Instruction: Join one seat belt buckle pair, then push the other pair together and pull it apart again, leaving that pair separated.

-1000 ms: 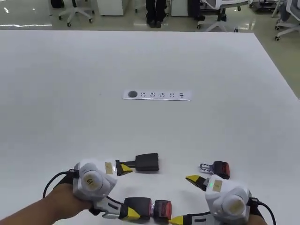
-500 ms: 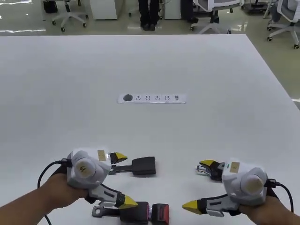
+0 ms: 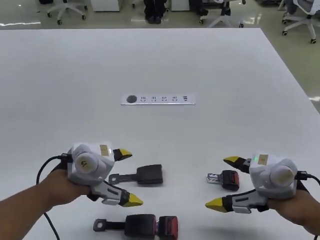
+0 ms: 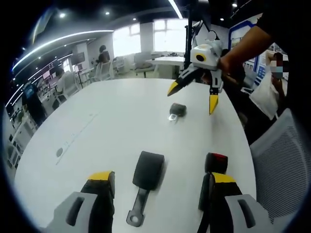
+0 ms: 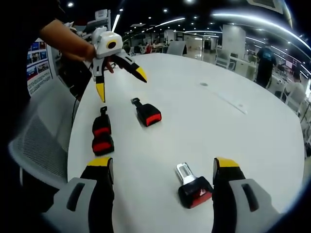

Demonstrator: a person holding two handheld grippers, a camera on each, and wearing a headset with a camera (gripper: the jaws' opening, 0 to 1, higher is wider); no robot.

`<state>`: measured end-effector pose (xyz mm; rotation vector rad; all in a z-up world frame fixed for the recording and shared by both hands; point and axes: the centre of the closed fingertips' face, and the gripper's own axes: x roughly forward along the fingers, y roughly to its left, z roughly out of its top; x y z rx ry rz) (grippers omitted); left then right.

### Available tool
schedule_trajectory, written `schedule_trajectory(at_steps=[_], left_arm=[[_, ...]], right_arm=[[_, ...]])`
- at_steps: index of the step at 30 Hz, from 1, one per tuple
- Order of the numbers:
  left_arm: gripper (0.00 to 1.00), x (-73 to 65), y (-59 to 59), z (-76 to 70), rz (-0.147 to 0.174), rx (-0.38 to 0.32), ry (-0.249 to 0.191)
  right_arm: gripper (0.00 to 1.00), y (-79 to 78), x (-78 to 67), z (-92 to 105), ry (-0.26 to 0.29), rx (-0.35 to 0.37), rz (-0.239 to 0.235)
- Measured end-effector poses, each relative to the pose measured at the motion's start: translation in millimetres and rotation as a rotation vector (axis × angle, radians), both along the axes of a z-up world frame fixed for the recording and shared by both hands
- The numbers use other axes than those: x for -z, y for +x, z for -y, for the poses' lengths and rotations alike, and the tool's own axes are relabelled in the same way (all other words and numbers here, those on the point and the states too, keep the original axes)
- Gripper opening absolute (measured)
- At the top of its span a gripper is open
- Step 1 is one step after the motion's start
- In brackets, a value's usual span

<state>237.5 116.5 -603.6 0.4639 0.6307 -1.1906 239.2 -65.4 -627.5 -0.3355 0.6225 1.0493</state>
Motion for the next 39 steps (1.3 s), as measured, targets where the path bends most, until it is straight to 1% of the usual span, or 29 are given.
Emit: schedule_trajectory(at_steps=[2,3,6,8,10,11,13,16,18,21,23,24,25,26,28,29,31,32,34,35,37,38,39], left_arm=[[0.82,3.2,4.3,-0.9,-0.006,-0.001,-0.002],[0.82,4.4,5.7,-1.0,-0.009,-0.001,-0.002],[0.82,8.7,12.2,-0.1,-0.017,-0.003,-0.004],[0.82,11.2,14.2,1.1,-0.025,-0.007,-0.003],[0.82,14.0,16.1,2.7,-0.029,-0.003,-0.002],[0.82,15.8,17.8,3.5,-0.033,-0.003,-0.004],[0.82,20.1,20.3,4.7,-0.040,0.000,-0.003],[0.82,27.2,22.9,6.2,-0.055,0.004,-0.002],[0.82,34.7,24.1,8.0,-0.068,0.011,0.008],[0.82,40.2,26.4,11.9,-0.079,0.017,0.002],[0.81,44.5,28.5,14.5,-0.100,0.013,-0.008],[0.80,47.6,28.8,15.2,-0.104,0.018,-0.001],[0.80,48.6,28.9,15.4,-0.104,0.020,0.001],[0.79,53.9,31.9,13.8,-0.106,0.024,0.003],[0.78,57.6,34.2,14.1,-0.110,0.023,0.004],[0.77,59.9,36.5,14.2,-0.113,0.020,0.003],[0.75,61.5,37.9,17.7,-0.128,0.013,-0.006],[0.72,65.3,37.7,17.6,-0.131,0.025,-0.001],[0.67,71.1,37.2,16.7,-0.136,0.036,0.016],[0.65,73.5,37.7,15.4,-0.135,0.036,0.023],[0.59,75.8,36.7,13.6,-0.135,0.044,0.033],[0.58,75.6,35.1,13.7,-0.128,0.060,0.040],[0.56,76.3,35.8,12.8,-0.109,0.073,0.054]], right_arm=[[0.83,6.4,4.1,7.7,-0.012,-0.002,-0.007],[0.83,5.0,4.5,8.4,-0.018,-0.002,-0.009],[0.83,10.9,10.3,19.0,-0.029,0.006,-0.035],[0.84,17.4,14.3,25.3,-0.038,0.009,-0.045],[0.84,17.7,14.8,26.6,-0.042,0.003,-0.052],[0.84,19.5,20.8,30.0,-0.053,-0.001,-0.057],[0.81,19.9,27.6,35.2,-0.082,-0.013,-0.065],[0.80,20.6,37.5,39.7,-0.088,-0.012,-0.094],[0.79,22.2,42.5,42.2,-0.096,-0.017,-0.096],[0.79,21.7,46.9,43.3,-0.098,-0.017,-0.117],[0.78,20.9,49.9,44.5,-0.102,-0.018,-0.132],[0.78,20.5,51.2,44.8,-0.100,-0.019,-0.141],[0.77,19.9,51.1,44.9,-0.101,-0.019,-0.145],[0.77,19.7,52.8,45.6,-0.104,-0.020,-0.151],[0.73,19.4,57.1,46.5,-0.105,-0.027,-0.157],[0.72,19.0,60.8,48.0,-0.110,-0.036,-0.163],[0.70,17.0,63.8,50.1,-0.123,-0.043,-0.170],[0.69,19.2,64.4,49.8,-0.124,-0.051,-0.157],[0.67,22.1,67.4,49.5,-0.126,-0.056,-0.153],[0.66,22.9,65.2,50.5,-0.129,-0.060,-0.151],[0.64,22.9,65.3,50.6,-0.130,-0.070,-0.150],[0.62,22.2,65.8,50.6,-0.133,-0.082,-0.149],[0.60,21.6,65.9,51.0,-0.137,-0.091,-0.146]])
